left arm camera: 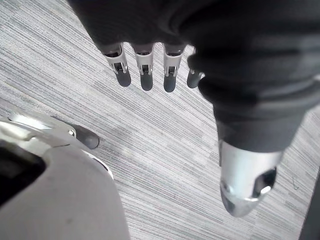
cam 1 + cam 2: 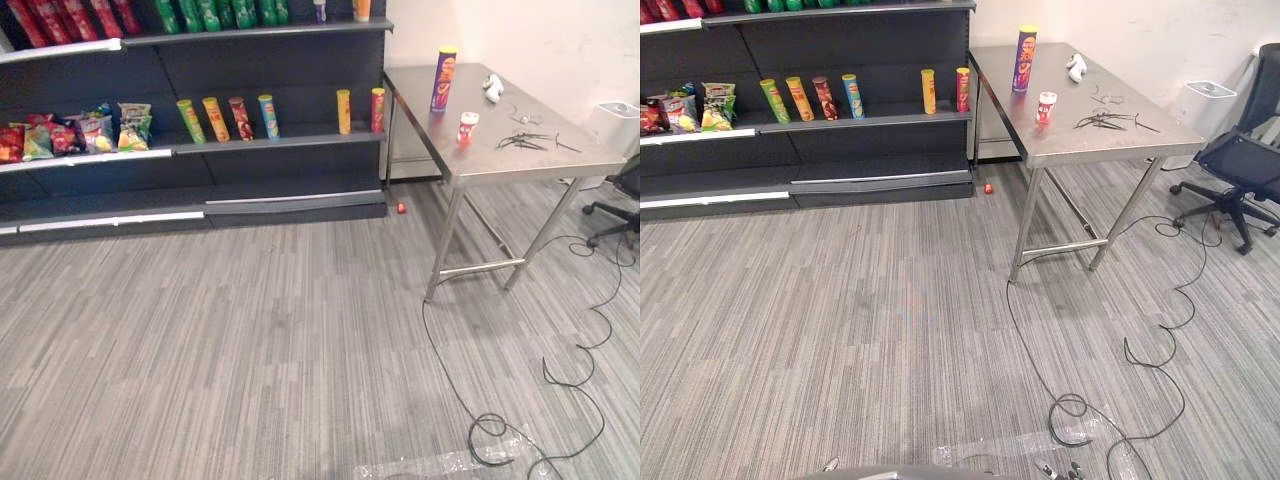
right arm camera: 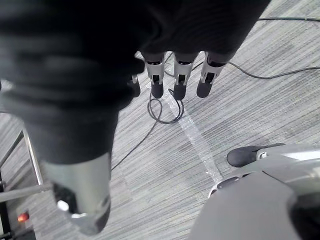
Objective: Put the gum and the chips on the shelf.
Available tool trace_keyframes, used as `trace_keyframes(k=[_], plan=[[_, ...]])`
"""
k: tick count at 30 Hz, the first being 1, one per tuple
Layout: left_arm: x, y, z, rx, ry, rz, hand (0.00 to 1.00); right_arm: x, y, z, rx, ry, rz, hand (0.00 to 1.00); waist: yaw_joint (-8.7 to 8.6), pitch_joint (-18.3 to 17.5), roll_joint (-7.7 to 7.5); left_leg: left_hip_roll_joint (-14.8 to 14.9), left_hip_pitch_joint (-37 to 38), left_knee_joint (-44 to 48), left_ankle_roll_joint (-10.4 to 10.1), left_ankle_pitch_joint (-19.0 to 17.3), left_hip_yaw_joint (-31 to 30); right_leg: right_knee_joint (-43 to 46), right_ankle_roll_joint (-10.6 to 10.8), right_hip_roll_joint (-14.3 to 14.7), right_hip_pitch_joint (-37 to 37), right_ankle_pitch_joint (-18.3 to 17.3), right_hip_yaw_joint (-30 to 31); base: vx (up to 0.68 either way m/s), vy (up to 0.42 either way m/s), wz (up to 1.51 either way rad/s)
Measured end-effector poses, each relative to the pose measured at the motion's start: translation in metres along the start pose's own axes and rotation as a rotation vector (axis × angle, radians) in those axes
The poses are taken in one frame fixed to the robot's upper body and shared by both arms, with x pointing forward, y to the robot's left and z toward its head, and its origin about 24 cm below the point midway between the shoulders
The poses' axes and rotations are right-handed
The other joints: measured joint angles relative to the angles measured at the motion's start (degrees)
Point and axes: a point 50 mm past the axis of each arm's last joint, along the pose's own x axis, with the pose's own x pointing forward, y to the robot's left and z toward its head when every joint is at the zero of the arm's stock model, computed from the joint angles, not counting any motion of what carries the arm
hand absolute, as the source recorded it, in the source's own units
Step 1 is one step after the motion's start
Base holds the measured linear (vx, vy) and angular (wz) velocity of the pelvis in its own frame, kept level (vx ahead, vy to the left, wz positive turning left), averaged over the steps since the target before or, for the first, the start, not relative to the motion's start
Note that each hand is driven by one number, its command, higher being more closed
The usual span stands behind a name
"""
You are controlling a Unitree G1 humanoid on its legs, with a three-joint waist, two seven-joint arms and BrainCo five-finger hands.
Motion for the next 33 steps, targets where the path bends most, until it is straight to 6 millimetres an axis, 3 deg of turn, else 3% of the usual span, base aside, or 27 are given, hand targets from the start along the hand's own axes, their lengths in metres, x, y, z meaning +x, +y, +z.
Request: trace_keyframes(k=[11, 20, 33], plan=[[0.002, -0.003, 0.008, -0.006, -0.02, 0.015, 0.0, 0.004, 0.007, 0.003, 0.095, 0.056, 0.038, 0.0, 0.16, 2.5, 0.01, 0.19, 1.59, 0.01, -0.69, -0.44, 1.17, -0.58, 1.64, 0.08, 1.67, -0.46, -0.19, 0.0, -0.007, -0.01], [0.002, -0.003, 0.008, -0.006, -0.023, 0.015, 0.0, 0.003, 0.012, 0.011, 0.097, -0.037, 0.087, 0.0, 0.17, 2.55, -0.09, 0.37, 1.71, 0.04, -0.71, -0.45, 1.37, -0.58, 1.26, 0.14, 1.67, -0.21, -0.22, -0.04, -0.015, -0.01], [0.002, -0.003, 0.007, -0.003, -0.014, 0.022, 0.0, 0.003, 0.012, 0.015, 0.021, -0.08, 0.007, 0.0, 0.23, 2.8, -0.54, 0.4, 1.92, 0.25, -1.48, -0.96, 2.62, -1.43, 1.31, 0.16, 2.37, -0.14, -0.14, 0.0, 0.0, 0.0]])
